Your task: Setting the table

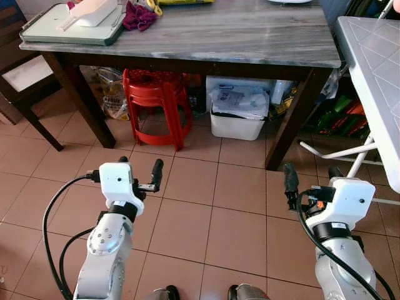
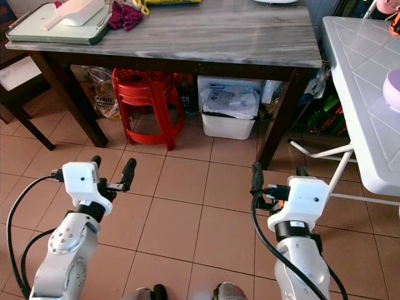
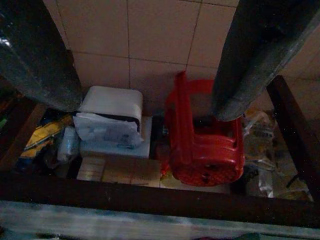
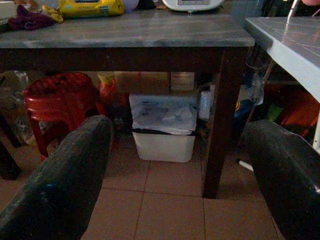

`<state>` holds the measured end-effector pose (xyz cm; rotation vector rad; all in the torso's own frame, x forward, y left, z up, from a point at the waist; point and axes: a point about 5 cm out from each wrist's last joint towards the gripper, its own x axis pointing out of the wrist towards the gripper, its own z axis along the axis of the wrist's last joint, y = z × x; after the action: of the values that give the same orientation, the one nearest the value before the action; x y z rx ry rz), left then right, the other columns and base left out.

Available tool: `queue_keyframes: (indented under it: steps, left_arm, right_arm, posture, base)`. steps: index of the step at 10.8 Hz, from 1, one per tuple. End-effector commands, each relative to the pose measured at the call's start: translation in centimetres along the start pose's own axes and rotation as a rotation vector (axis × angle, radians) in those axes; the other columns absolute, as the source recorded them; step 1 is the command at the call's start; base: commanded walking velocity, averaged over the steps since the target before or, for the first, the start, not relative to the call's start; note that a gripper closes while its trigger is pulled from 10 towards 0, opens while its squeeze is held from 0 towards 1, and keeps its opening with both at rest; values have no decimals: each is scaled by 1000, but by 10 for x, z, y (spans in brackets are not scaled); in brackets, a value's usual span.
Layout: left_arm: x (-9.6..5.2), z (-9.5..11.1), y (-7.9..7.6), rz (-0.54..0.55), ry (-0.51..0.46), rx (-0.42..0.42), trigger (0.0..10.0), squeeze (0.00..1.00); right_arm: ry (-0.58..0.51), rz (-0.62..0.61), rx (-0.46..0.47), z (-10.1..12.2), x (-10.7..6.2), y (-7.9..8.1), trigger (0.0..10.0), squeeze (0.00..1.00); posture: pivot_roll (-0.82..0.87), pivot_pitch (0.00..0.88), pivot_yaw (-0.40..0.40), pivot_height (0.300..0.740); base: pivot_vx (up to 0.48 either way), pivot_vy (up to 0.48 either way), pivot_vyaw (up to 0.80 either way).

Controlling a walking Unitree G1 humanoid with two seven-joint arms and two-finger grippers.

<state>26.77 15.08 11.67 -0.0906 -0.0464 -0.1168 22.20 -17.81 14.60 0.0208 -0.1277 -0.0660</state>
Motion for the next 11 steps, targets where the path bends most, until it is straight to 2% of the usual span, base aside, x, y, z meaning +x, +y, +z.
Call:
queue_keyframes:
  steps: [1, 2, 3, 7, 11]
  left_arm:
    - [-2, -1, 3, -8, 18, 15, 10000, 0]
    - [-1, 0, 2, -10, 17, 13, 10000, 0]
    - [0, 3, 0, -21, 12, 18, 10000, 0]
    - [5, 7, -3, -41, 0, 17, 10000, 0]
    - [4, 6, -3, -46, 8, 14, 10000, 0]
  right_arm:
    - [-11, -20, 1, 5, -1, -3, 10000, 980]
    - [-10, -21, -3, 5, -1, -3, 10000, 741]
    - [-7, -27, -5, 6, -2, -3, 10000, 0]
    - [-9, -32, -5, 7, 2, -4, 10000, 0]
    - [-2, -35, -11, 6, 1, -5, 10000, 0]
  posture:
    - [-196, 196, 42, 740]
    - [-199, 197, 43, 740]
    - [-198, 201, 45, 740]
    - [-199, 194, 49, 740]
    - [-204, 196, 45, 740]
  base:
    - [0, 0, 0]
    - [0, 0, 0]
    - [0, 0, 0]
    - [0, 0, 0]
    - [0, -312, 0]
